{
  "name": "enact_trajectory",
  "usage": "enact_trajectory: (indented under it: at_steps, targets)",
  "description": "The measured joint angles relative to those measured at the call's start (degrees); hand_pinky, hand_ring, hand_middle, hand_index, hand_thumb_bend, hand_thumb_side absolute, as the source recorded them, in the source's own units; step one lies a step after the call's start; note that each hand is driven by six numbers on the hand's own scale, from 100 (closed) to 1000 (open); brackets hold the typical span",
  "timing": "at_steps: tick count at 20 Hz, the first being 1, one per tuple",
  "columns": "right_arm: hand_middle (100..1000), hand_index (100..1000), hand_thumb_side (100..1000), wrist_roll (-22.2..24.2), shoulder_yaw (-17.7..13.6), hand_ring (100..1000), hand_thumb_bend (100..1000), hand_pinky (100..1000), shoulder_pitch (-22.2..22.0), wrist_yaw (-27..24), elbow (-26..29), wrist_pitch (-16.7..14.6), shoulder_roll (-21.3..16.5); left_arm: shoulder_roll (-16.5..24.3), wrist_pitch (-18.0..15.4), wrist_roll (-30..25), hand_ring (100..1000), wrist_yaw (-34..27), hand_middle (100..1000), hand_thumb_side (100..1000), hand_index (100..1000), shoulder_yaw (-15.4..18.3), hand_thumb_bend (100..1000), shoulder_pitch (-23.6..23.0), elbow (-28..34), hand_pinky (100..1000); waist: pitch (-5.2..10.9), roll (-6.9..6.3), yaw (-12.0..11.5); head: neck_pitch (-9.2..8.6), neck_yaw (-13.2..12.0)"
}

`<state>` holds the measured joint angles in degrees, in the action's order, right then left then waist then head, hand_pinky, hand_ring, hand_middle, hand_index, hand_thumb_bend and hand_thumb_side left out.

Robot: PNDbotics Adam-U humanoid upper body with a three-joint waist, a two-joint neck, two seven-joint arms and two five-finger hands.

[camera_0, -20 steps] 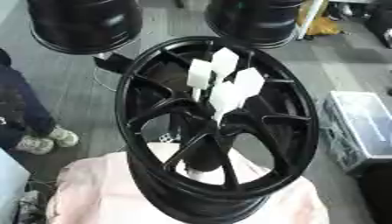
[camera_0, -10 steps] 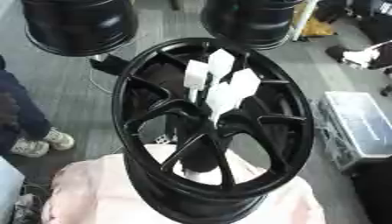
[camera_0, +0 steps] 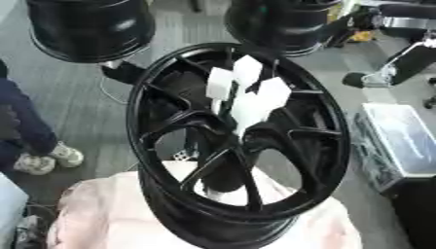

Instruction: Pull the pin out of the wheel hub.

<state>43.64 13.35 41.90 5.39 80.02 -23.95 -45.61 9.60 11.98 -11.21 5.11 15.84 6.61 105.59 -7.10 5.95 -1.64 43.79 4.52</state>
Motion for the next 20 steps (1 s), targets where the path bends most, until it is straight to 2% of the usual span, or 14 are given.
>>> enact_trajectory:
  at_steps: [10,20]
  targets:
    - [803,936,372,-0.3,0.9,791,334,794,3.2,2.3,-6.6,-0.3,4.7,0.0,-0.1,-0.2,722,0.0,639,776,706,-0.1,301,0.0,0.0,767,0.00,-0.01,-0.4,0.22,-0.4]
    - [794,931,390,0.0,2.6,783,319,790,5.1,3.4,-9.7,0.0,8.5,0.0,-0.1,-0.3,722,0.0,639,776,706,-0.1,300,0.0,0.0,767,-0.01,-0.11,-0.7,0.24,-0.4]
